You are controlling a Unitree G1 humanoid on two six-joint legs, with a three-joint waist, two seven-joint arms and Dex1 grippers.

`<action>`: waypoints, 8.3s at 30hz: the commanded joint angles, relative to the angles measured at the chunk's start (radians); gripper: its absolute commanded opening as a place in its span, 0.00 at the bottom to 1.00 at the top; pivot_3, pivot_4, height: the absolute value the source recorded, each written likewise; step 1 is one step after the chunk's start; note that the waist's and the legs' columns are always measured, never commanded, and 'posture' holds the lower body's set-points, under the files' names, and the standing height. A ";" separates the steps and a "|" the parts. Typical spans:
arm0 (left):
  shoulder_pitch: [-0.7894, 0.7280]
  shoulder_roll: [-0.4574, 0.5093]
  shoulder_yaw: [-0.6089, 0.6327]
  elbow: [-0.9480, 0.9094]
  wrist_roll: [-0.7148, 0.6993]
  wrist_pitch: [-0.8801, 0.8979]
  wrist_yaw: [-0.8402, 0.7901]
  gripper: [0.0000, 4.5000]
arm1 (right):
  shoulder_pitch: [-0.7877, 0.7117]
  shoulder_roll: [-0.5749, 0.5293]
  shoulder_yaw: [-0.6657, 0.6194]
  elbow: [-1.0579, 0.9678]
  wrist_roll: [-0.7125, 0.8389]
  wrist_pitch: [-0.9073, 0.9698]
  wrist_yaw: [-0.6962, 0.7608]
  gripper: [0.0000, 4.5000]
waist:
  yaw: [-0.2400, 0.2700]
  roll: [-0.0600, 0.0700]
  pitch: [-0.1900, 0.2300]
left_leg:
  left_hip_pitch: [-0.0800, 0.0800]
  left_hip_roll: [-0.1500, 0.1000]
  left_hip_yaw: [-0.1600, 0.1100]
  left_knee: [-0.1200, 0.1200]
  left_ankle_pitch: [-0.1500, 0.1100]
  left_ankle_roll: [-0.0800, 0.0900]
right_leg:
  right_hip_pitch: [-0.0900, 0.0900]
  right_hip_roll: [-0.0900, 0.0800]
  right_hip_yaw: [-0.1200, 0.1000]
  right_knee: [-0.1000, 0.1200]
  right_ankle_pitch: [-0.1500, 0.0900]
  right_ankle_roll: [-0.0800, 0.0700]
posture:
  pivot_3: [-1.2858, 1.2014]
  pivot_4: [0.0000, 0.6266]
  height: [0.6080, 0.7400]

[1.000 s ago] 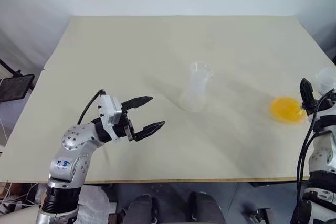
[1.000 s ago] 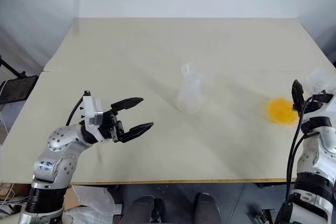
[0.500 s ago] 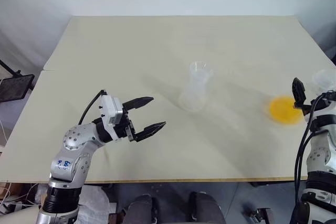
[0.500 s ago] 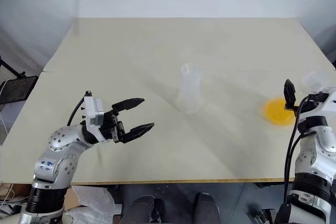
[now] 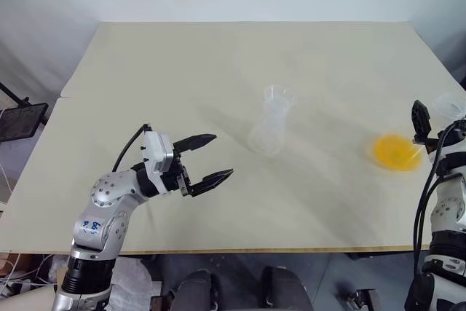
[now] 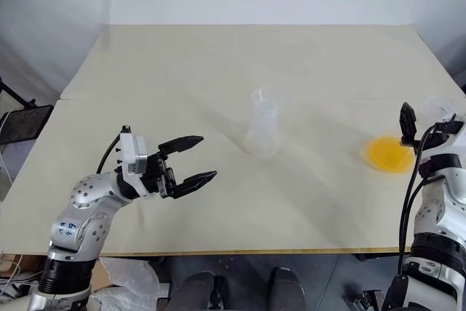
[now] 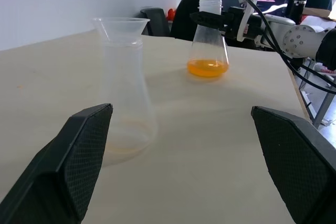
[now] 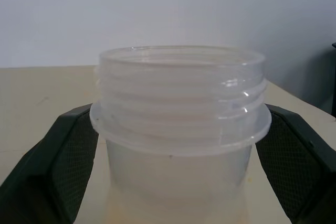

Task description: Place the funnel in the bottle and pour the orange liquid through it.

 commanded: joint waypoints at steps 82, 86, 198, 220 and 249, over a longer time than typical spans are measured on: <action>-0.245 -0.210 -0.147 0.223 0.210 -0.148 0.180 1.00 | -0.298 -0.128 0.666 -0.320 -1.157 -0.341 -0.351 0.56 | 0.000 0.000 0.002 | -0.007 -0.001 -0.005 0.000 0.000 0.000 | -0.003 0.000 -0.007 -0.002 0.000 0.001 | 0.52 0.24 1.00; -0.246 -0.216 -0.150 0.225 0.211 -0.150 0.185 1.00 | -0.322 -0.146 0.673 -0.298 -1.168 -0.370 -0.364 0.56 | -0.001 0.000 0.002 | -0.008 -0.001 -0.005 0.000 0.000 0.000 | -0.003 0.000 -0.007 -0.002 0.000 0.001 | 0.52 0.24 1.00; -0.226 -0.299 -0.162 0.221 0.219 -0.206 0.248 1.00 | -0.438 -0.235 0.778 -0.182 -1.434 -0.488 -0.603 0.56 | -0.001 0.000 0.002 | -0.009 -0.001 -0.007 0.001 0.001 -0.001 | -0.003 0.000 -0.009 -0.002 0.000 0.001 | 0.52 0.24 1.00; -0.164 -0.252 -0.141 0.166 0.207 -0.203 0.243 1.00 | -0.446 -0.235 0.784 -0.163 -1.450 -0.505 -0.640 0.56 | -0.002 0.000 0.002 | -0.009 0.000 -0.007 0.001 0.001 -0.001 | -0.003 0.000 -0.009 -0.002 0.000 0.001 | 0.52 0.24 1.00; -0.006 -0.122 -0.056 -0.026 0.129 -0.165 0.229 1.00 | -0.460 -0.226 0.798 -0.142 -1.408 -0.536 -0.662 0.56 | -0.022 0.000 0.002 | -0.009 0.000 -0.007 0.001 0.001 -0.001 | -0.003 0.000 -0.009 -0.002 0.000 0.001 | 0.52 0.24 1.00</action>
